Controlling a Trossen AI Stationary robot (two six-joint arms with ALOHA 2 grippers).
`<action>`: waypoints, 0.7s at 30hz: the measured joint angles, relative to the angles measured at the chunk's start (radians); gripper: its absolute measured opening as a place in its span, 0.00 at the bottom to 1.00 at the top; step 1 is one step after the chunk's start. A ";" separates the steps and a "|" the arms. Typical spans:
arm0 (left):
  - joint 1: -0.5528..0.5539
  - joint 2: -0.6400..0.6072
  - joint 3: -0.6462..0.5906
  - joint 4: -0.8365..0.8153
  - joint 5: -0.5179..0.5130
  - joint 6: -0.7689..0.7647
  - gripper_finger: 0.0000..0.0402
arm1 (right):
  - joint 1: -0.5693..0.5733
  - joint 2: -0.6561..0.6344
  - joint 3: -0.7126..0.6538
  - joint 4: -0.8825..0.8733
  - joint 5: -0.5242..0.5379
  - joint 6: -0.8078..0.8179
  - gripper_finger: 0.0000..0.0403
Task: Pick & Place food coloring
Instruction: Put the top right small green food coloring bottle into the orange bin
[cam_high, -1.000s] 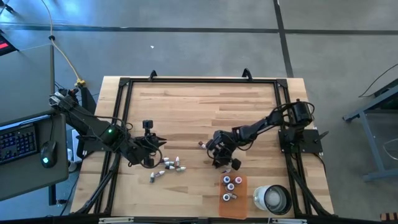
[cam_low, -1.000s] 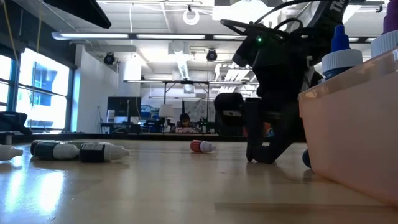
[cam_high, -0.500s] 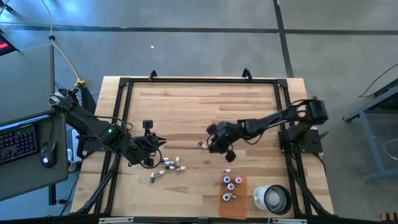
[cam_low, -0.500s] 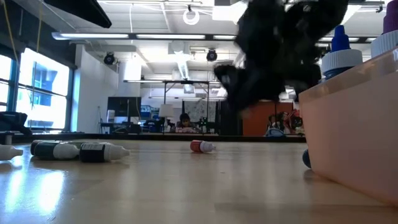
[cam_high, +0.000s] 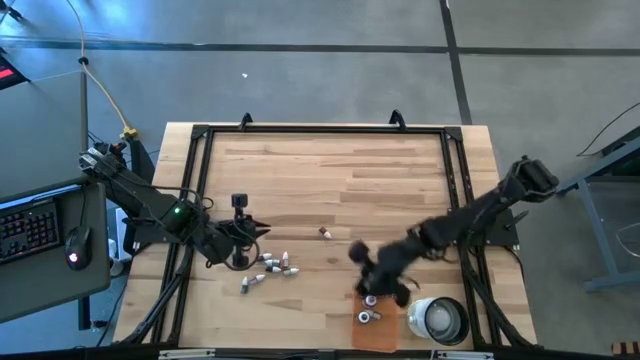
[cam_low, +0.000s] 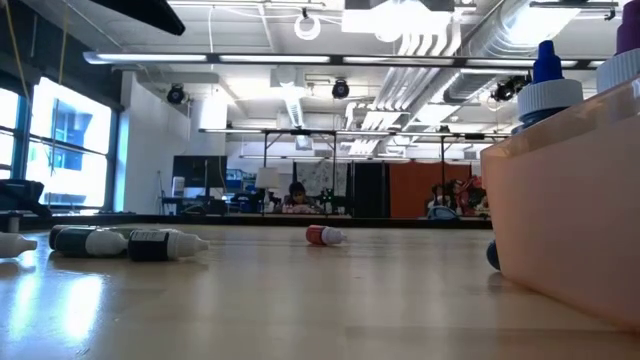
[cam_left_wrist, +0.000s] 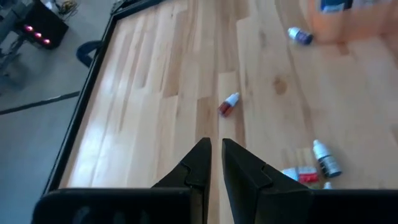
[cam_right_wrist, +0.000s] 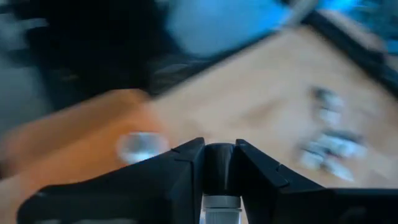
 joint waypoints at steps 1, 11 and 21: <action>0.000 0.000 0.000 0.008 0.002 0.000 0.09 | 0.034 0.003 -0.004 -0.007 -0.013 0.001 0.17; 0.000 0.000 0.000 0.082 0.047 0.000 0.09 | 0.202 0.008 -0.072 0.010 0.119 0.146 0.18; 0.000 0.000 0.000 0.141 0.088 -0.007 0.09 | 0.167 0.008 -0.090 0.006 0.116 0.173 0.22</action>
